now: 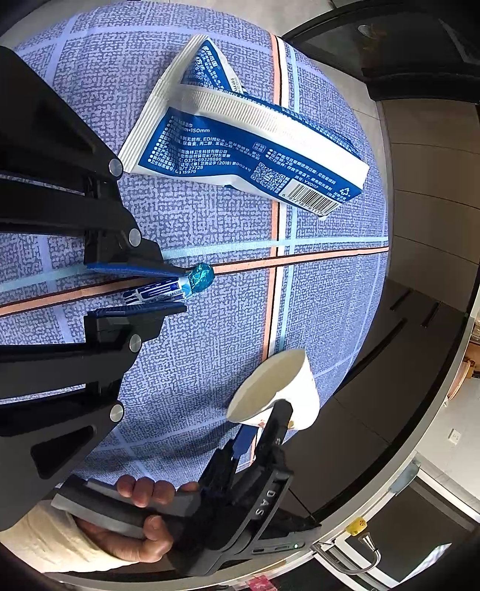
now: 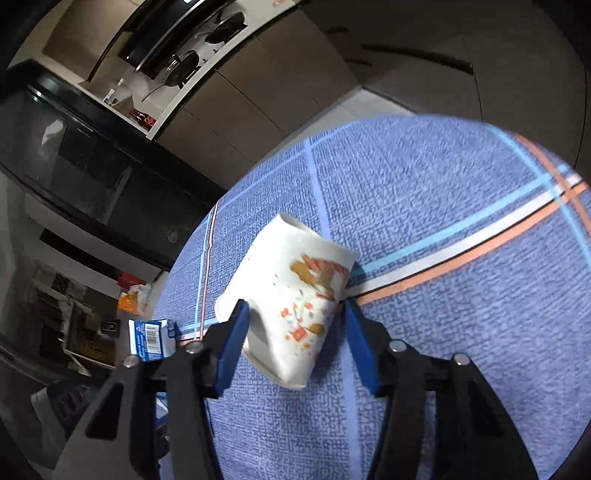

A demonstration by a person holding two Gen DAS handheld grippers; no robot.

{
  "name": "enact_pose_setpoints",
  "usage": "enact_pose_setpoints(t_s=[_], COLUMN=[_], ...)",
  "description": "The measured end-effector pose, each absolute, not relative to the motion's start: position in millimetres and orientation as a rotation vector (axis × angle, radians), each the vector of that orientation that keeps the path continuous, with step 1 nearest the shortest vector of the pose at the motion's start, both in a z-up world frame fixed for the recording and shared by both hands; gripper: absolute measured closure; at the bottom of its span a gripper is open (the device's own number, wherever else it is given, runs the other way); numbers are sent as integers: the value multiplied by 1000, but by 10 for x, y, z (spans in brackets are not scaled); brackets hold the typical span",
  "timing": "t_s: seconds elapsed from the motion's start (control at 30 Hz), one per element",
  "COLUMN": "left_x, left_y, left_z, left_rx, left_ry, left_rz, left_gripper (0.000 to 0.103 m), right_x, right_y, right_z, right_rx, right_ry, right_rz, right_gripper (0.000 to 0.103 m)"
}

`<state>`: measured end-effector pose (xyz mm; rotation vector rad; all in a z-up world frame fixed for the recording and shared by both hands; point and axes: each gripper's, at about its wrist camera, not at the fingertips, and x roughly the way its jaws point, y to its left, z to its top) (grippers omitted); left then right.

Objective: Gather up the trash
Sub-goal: 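Lift the mentos roll and paper cup and carry them over the white bin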

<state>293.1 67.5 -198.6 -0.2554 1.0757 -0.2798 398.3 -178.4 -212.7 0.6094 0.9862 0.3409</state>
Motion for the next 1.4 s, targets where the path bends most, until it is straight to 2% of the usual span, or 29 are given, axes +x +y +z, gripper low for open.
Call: enact_pose_setpoints(t_s=[0.03,0.2,0.3,0.8,1.4], left_x=[2934,2934,2930,2739,2260], left_y=[671,655,637,612,16], left_z=[-1985,-1983,-1969,-1575,-988], left_rx=[-255,-253,-250,-231,-149], left_ry=[1076,1077,1072,1003,907], left_rz=[-280,-276,-265,-268,-345], left_gripper=[90,91,93,94,94], right_x=[3993,4036,3972,3366,2438], right_y=[-1779,-1759,-1759,-1789,-2306], right_z=[-2133,-2133,-2068,-1487,-925], right_rx=[613,631,595,393,321], right_ry=[986,982,960,835,671], right_rz=[344,360,361,346,252], right_gripper=[57,79,82,82,81])
